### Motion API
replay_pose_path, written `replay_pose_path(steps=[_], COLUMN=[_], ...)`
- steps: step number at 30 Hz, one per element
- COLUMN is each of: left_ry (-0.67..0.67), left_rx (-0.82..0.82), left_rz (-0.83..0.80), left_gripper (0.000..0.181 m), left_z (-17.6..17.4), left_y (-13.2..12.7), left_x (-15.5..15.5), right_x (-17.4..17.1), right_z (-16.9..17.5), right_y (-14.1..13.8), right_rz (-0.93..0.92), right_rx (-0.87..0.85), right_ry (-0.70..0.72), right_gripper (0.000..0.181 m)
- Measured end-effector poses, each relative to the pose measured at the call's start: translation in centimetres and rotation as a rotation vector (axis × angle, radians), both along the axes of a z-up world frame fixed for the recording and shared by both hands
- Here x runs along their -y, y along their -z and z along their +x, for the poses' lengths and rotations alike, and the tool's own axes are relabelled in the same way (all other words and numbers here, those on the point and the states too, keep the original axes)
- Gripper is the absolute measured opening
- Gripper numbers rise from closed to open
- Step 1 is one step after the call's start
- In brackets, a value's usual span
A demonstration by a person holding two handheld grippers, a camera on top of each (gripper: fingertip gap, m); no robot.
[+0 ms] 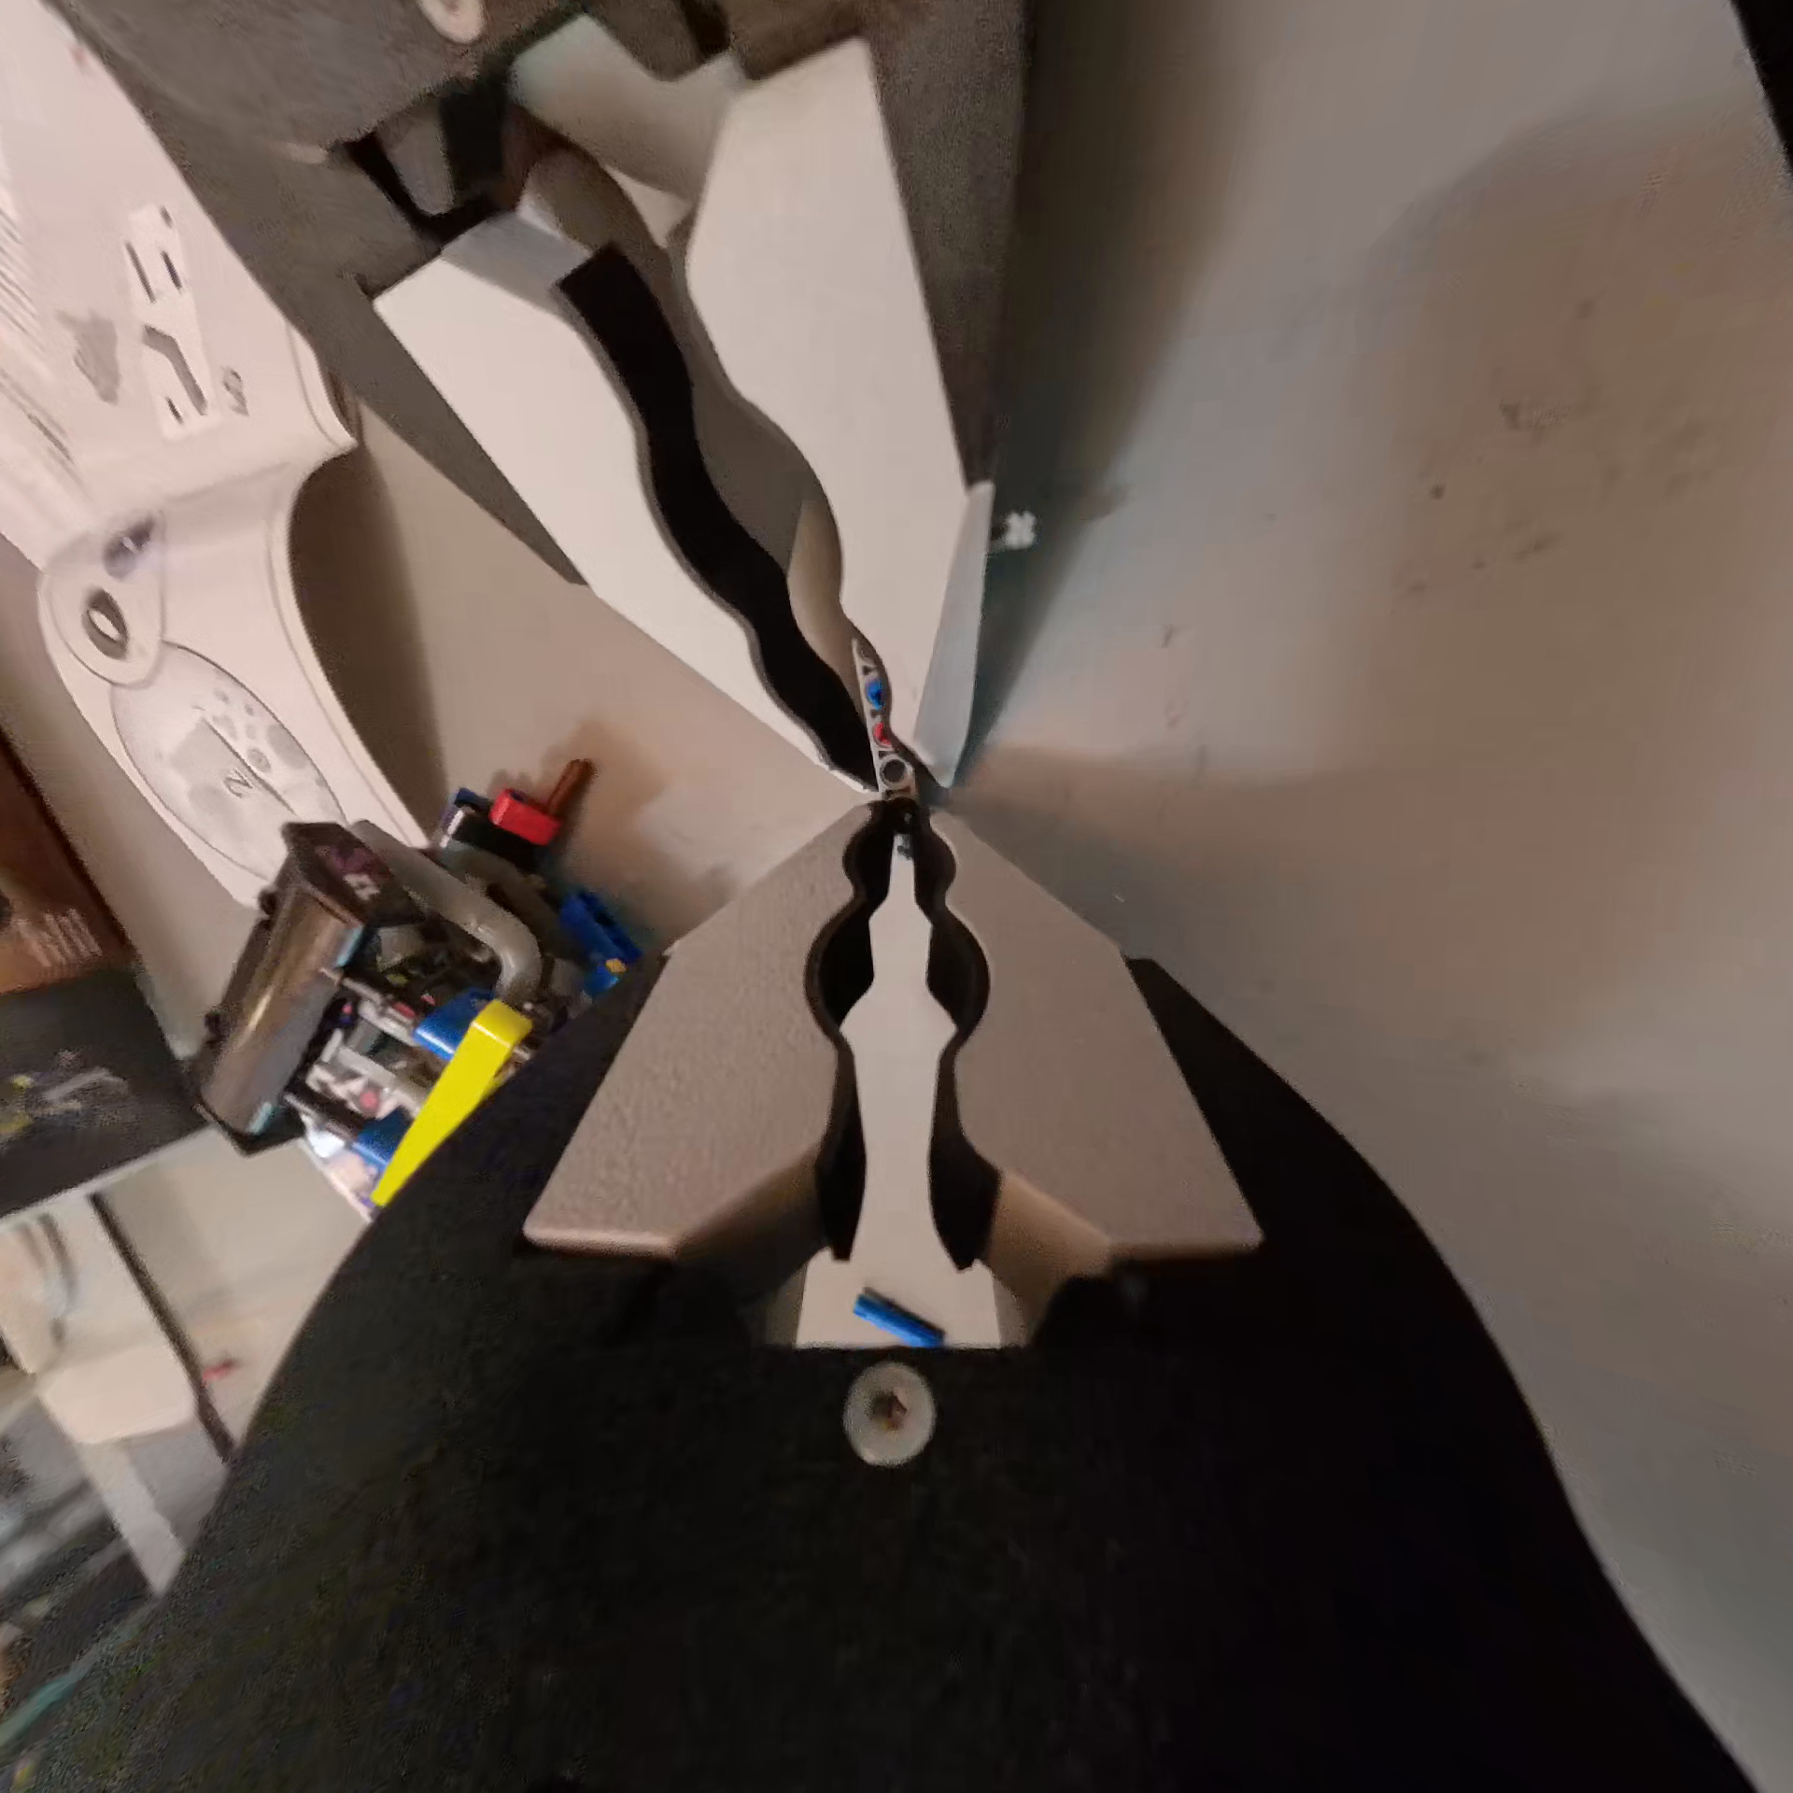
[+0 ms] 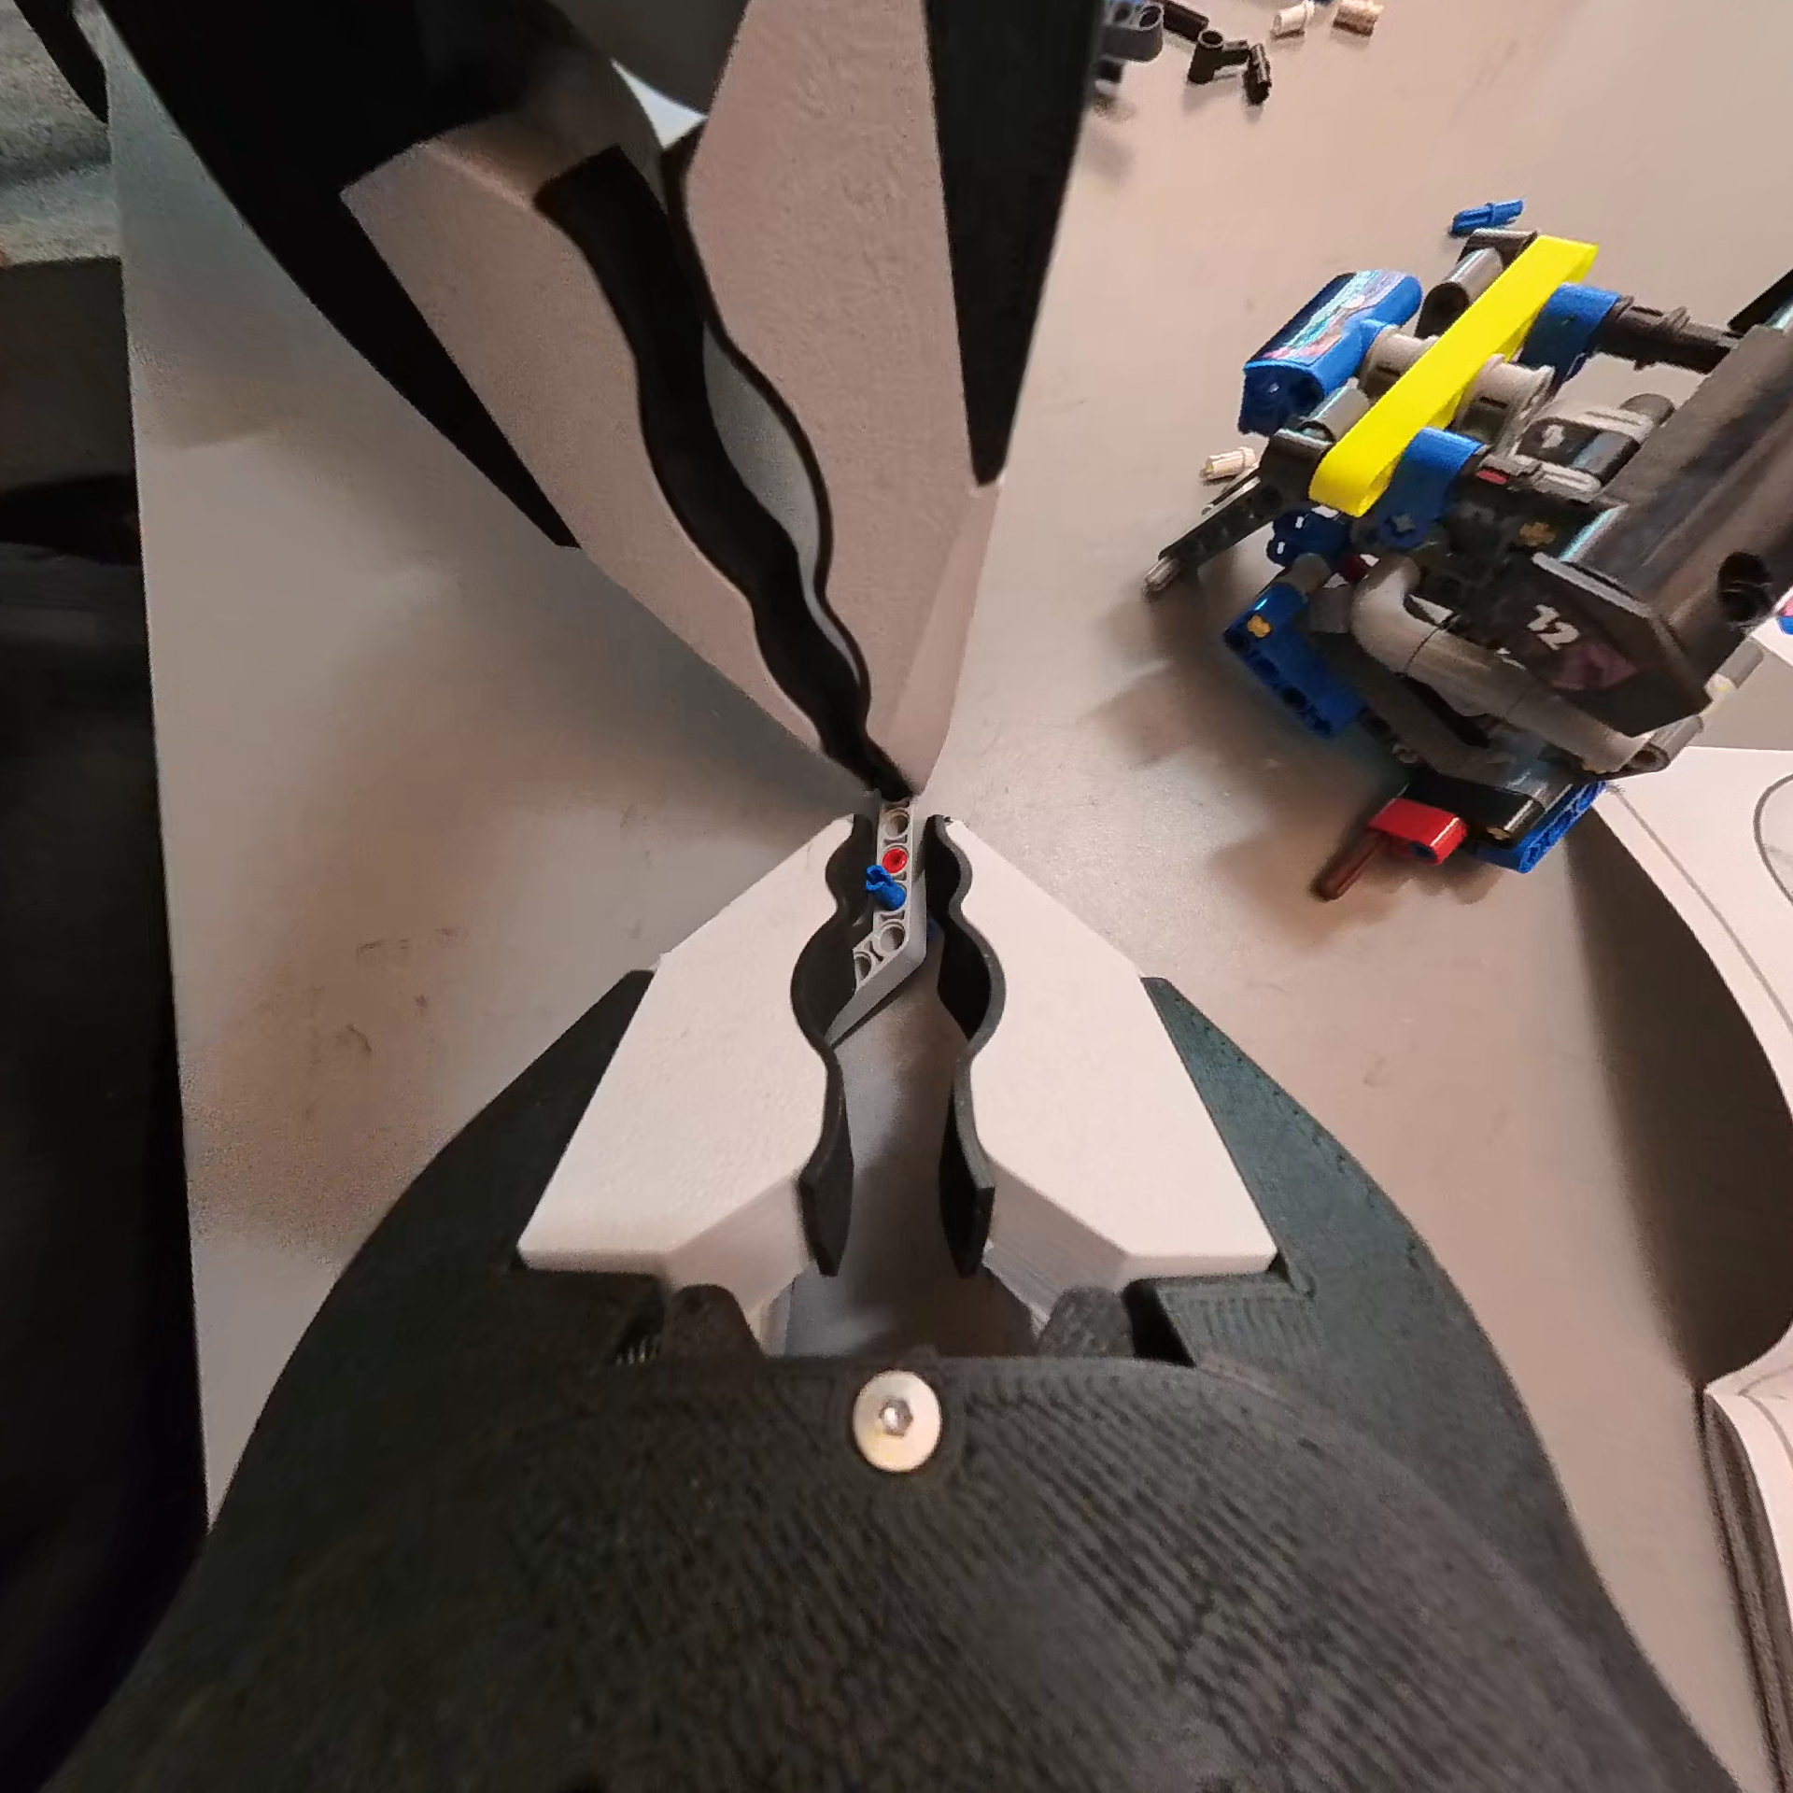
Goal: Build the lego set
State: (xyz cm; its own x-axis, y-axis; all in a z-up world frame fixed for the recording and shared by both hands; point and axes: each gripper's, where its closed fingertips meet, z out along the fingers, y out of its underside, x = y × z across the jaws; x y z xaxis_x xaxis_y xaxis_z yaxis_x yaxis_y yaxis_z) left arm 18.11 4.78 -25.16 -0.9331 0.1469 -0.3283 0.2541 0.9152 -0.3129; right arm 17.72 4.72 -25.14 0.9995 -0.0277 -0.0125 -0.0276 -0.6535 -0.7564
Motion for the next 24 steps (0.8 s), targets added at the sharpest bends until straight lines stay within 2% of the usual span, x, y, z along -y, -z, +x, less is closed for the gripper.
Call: replay_pose_path(steps=[3,8,13,18,24], left_ry=[-0.024,-0.142,-0.255,-0.242,-0.219], left_rx=[-0.049,-0.078,-0.084,-0.075,0.019], left_rz=[-0.054,-0.309,-0.508,-0.466,-0.410], left_gripper=[0.002,0.006,0.005,0.003,0.001], left_z=[0.2,-0.2,-0.3,-0.6,0.0], left_y=[0.0,-0.3,-1.7,-1.0,-0.7], left_x=[0.0,0.0,-0.2,0.2,0.3], right_x=[0.0,0.0,0.0,0.0,0.0], right_z=[0.1,0.0,-0.1,-0.1,0.1], right_y=[0.0,0.0,0.0,0.0,0.0], right_rz=[0.001,0.001,0.000,0.000,0.000], right_rx=[-0.005,-0.004,0.004,0.004,0.014], right_ry=[0.007,-0.003,-0.006,-0.007,0.002], right_gripper=[0.010,0.011,0.011,0.011,0.012])
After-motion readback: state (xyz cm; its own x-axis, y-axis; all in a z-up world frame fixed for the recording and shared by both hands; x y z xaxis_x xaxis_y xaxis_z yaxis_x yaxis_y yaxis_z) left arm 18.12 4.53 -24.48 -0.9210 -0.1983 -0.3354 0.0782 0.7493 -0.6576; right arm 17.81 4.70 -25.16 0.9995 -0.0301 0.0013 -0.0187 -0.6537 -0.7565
